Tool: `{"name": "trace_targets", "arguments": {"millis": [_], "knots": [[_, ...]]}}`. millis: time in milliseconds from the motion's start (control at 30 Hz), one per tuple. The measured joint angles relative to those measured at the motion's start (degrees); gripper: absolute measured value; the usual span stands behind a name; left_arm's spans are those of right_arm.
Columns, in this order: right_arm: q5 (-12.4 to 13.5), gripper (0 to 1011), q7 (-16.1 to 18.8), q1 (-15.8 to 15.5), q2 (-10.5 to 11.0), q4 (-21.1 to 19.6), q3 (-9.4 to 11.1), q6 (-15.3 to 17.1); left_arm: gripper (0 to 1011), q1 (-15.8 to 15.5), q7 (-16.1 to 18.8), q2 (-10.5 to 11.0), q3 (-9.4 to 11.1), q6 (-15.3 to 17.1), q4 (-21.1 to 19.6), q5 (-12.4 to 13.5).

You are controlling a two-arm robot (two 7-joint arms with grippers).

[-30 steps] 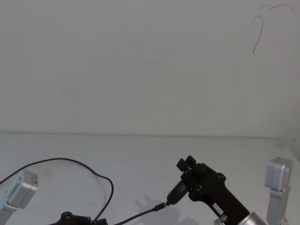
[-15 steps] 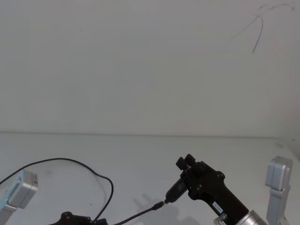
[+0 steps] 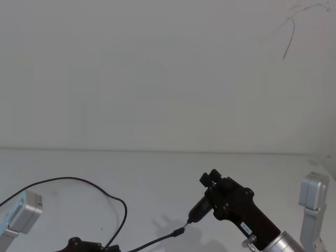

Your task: Pick up the data cable with the one hand.

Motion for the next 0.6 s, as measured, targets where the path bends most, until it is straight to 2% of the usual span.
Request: {"name": "trace_targets", "arguments": {"millis": [267,600], "knots": [[0.12,251,0.44,0.54,0.21,0.84,-0.12,-0.18,48,0.0,0.0,0.0,0.0,0.0,0.0,0.0],[1.02,251,0.29,0.07,0.65,0.14,-0.52,1.21,48,0.0,0.0,0.0,0.0,0.0,0.0,0.0]]}}
